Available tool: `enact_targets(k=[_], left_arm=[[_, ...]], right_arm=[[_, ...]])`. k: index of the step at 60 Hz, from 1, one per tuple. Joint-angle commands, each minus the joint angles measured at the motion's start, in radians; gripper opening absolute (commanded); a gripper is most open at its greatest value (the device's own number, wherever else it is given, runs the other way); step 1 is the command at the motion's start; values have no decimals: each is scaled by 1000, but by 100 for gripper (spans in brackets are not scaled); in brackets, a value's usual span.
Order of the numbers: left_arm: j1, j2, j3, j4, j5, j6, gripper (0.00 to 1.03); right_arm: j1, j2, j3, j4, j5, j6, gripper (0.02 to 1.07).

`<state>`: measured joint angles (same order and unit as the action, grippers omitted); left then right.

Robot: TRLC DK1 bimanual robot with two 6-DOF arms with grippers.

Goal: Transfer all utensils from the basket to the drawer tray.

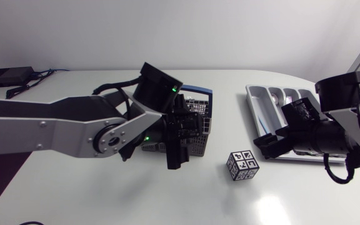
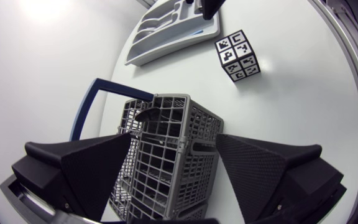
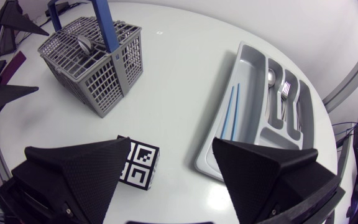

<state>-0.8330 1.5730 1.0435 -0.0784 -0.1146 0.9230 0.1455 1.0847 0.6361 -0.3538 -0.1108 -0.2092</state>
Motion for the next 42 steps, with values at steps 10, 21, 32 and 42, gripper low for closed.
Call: enact_targets(k=[10,21,32,42], left_arm=[[-5,108,174,-52,-17,175,87],[-2,185,276,-118,-17,255,81],[2,242,331,-132,-17,326,63],[20,283,363,-130,-20,379,40]], right_arm=[[43,14,-29,41,-4,8,98],[68,38,-27,68,-4,7,98],[69,63,-29,92,-6,-7,98],[68,75,-33,105,-18,-13,98]])
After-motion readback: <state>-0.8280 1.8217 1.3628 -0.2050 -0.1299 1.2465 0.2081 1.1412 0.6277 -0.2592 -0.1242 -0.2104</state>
